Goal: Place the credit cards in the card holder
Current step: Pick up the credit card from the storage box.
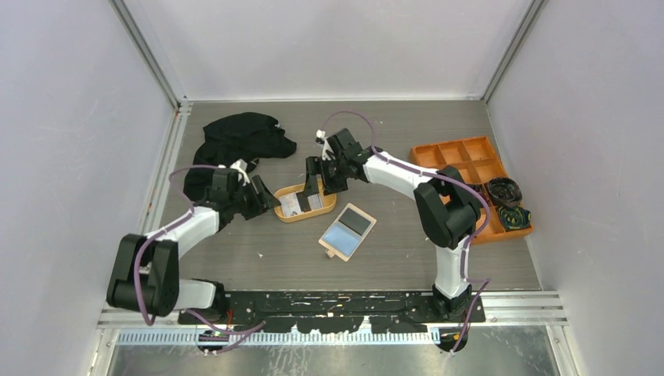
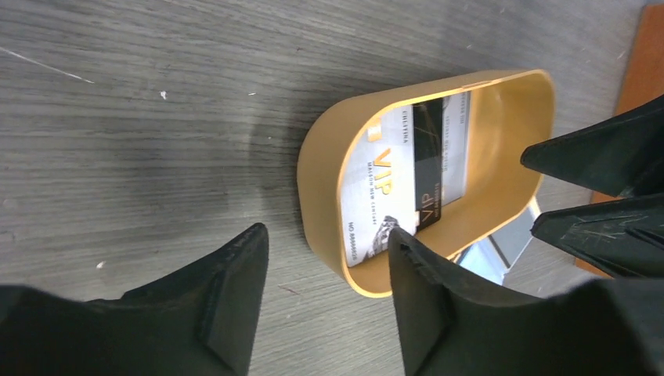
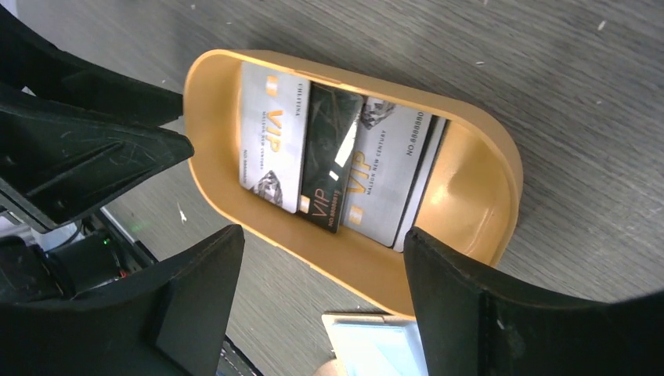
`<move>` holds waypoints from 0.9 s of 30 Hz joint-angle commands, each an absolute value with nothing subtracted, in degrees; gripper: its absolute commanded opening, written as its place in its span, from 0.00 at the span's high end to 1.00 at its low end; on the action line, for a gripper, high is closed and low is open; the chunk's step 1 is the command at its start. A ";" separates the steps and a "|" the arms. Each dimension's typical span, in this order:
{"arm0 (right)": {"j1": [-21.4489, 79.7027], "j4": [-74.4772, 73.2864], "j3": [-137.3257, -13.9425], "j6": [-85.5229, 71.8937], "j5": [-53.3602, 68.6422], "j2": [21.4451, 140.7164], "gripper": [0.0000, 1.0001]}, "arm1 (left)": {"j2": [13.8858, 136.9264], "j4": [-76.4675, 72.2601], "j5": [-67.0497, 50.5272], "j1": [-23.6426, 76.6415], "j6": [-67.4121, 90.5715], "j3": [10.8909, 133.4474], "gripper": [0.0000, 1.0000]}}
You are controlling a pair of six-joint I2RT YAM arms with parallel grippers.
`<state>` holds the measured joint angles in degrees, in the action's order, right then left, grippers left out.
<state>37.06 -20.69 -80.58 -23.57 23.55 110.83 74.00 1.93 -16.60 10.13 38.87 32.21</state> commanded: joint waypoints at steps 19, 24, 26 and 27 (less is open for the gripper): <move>40.21 -20.11 -87.32 -32.57 20.70 119.95 0.30 | 74.19 2.91 -11.10 17.55 51.01 32.26 0.95; 40.25 -18.62 -87.05 -35.26 24.70 120.70 0.33 | 72.89 2.51 -10.24 18.39 53.83 31.49 1.00; 40.23 -17.45 -86.41 -36.38 26.54 120.38 0.35 | 72.13 2.55 -9.11 18.91 55.31 30.94 1.00; 40.17 -16.80 -86.06 -37.31 27.36 120.29 0.35 | 71.66 2.49 -8.59 19.23 55.97 30.71 1.00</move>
